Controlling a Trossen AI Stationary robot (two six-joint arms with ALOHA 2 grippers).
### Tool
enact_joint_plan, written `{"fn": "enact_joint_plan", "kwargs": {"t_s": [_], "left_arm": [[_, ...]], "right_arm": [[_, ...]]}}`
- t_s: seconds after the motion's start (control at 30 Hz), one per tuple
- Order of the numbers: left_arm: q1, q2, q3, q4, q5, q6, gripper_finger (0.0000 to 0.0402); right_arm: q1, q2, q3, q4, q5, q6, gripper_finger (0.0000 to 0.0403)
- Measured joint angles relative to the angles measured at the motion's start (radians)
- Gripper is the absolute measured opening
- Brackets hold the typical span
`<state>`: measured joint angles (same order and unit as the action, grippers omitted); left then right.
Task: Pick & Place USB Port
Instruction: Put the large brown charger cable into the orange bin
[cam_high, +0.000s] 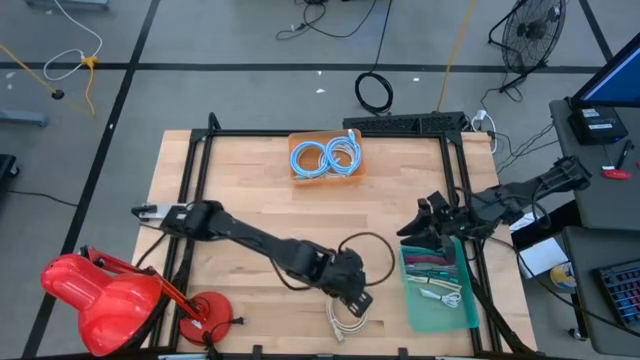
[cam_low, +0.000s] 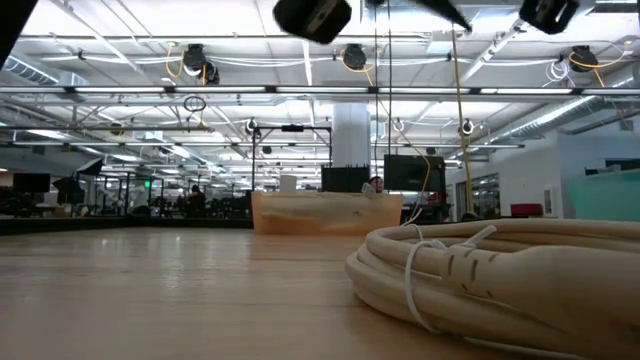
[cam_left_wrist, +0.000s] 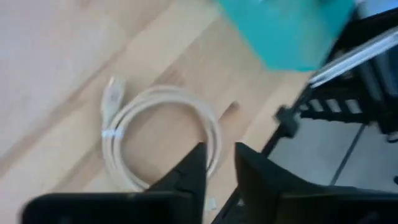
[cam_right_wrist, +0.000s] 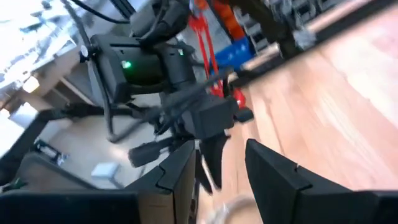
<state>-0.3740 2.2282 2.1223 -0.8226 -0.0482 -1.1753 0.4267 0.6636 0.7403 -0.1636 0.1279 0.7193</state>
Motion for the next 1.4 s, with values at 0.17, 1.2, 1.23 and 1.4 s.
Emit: {"fn": "enact_joint_plan", "kwargs": {"t_s": [0.17, 1.2, 1.23, 1.4], "left_arm": [[-0.006, 0.034, 0.0, -0.087, 0.018, -0.06, 0.0138], [0.037, 0.193, -0.026, -0.188, 0.184, -0.035, 0.0186], [0.036, 0.199, -0.026, -0.185, 0.175, -0.032, 0.0186], [0.039, 0.205, -0.026, -0.206, 0.119, -0.064, 0.018]], "right_arm": [[0.001, -0.019, 0.0, -0.084, -0.031, 0.006, 0.0135], [0.002, -0.022, -0.001, -0.097, -0.052, -0.025, 0.0135], [0.002, -0.022, -0.001, -0.097, -0.052, -0.025, 0.0135], [0.002, -0.022, -0.001, -0.096, -0.052, -0.026, 0.0135]]}}
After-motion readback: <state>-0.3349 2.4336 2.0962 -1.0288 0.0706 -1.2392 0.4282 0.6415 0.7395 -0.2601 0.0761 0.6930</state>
